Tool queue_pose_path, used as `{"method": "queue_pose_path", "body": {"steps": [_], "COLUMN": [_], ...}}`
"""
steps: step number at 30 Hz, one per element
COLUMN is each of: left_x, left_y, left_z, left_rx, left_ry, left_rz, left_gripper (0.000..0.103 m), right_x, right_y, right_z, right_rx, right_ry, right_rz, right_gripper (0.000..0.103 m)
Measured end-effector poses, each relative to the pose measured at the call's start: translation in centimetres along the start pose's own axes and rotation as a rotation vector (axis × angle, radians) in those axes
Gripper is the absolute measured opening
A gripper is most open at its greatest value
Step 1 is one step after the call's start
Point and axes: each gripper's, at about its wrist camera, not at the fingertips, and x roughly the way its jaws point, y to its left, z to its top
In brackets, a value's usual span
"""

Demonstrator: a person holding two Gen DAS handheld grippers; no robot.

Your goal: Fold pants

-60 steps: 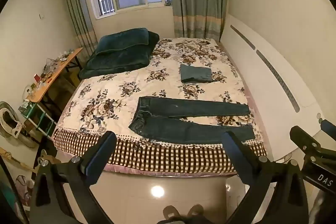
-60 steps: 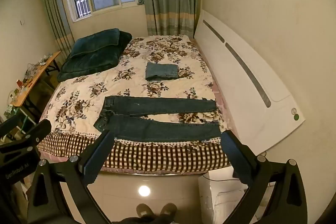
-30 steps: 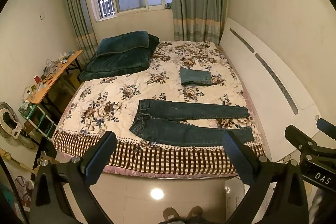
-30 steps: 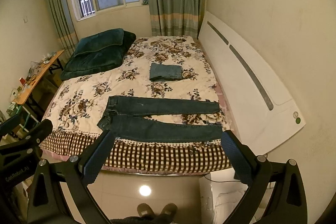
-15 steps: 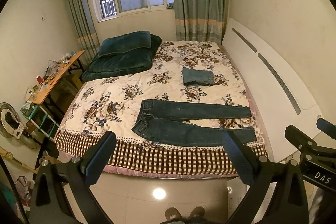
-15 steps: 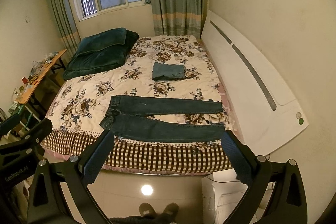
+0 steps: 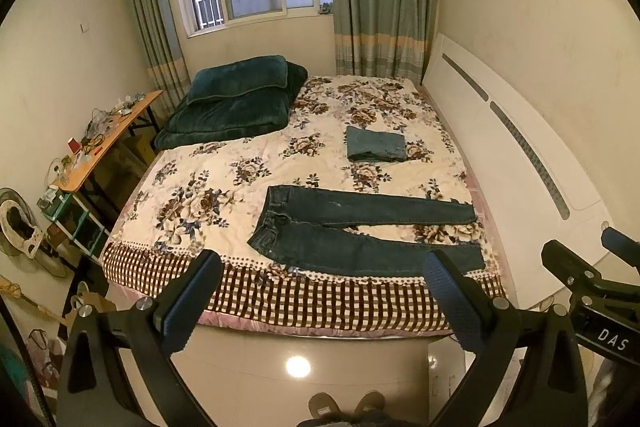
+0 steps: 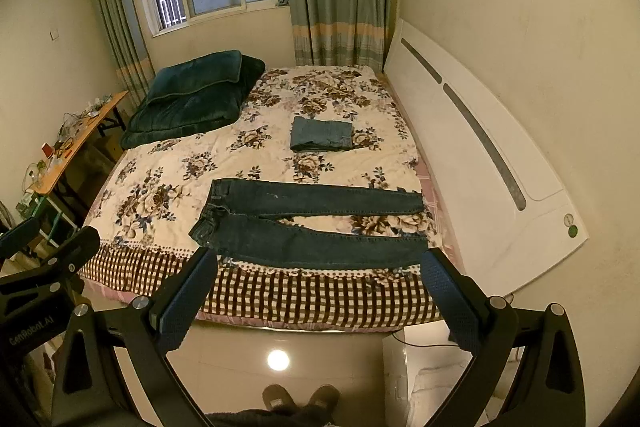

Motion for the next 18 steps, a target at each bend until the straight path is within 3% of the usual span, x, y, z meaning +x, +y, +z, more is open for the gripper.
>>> {"method": "queue_pose_path", "body": {"steps": [18], "left_x": [-0.37], "left_y": [-0.34], "left_z": [-0.42], "left_rx": [-0.007], "left_ry": [0.005], "left_rz": [-0.004], "left_gripper": [0.103], "right_x": [0.24], "right_y": [-0.01], "right_z": [-0.58], "right_rx": [-0.003], "right_ry": [0.003], "right_rz": [-0.003], "right_gripper": [0.103]}}
